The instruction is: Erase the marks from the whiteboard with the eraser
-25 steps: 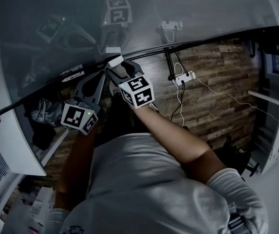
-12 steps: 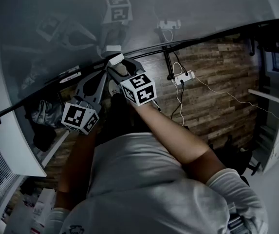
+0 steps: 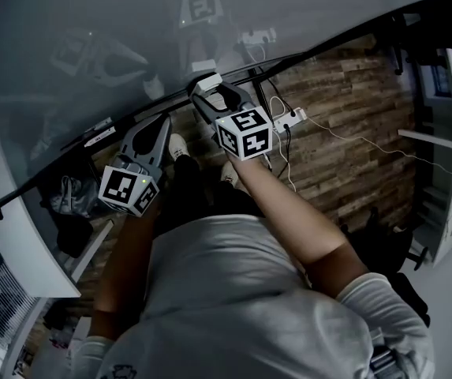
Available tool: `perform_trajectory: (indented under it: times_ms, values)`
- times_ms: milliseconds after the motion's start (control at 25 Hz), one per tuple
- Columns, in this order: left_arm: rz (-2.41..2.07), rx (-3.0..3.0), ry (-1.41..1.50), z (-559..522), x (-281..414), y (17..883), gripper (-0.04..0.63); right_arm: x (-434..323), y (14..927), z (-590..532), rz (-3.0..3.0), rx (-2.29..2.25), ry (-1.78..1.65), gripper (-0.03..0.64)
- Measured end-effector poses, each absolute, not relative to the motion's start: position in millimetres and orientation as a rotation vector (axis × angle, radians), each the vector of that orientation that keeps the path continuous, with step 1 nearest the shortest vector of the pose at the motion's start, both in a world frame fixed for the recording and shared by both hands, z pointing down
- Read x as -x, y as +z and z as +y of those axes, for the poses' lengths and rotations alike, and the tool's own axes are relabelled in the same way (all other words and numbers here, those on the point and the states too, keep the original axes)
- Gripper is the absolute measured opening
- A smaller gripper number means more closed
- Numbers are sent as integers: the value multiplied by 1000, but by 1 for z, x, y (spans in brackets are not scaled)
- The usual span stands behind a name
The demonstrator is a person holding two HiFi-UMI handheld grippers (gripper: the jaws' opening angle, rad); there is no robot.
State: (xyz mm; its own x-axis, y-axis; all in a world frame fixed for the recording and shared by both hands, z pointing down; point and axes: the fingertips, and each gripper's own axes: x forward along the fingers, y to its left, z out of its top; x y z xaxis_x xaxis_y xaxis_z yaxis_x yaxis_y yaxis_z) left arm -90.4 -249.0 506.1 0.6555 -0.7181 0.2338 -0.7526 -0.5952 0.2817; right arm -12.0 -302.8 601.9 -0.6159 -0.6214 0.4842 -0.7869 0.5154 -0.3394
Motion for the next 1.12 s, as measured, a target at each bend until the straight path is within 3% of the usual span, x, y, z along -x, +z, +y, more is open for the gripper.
perform_trajectory:
  times_ms: [640, 1120]
  values:
    - [-1191, -2509, 129, -250, 103, 503, 6, 12, 599, -300, -2454, -1263, 860, 233]
    - [-1240, -2473, 137, -238, 123, 508, 6, 84, 606, -277, -2503, -1053, 857, 233]
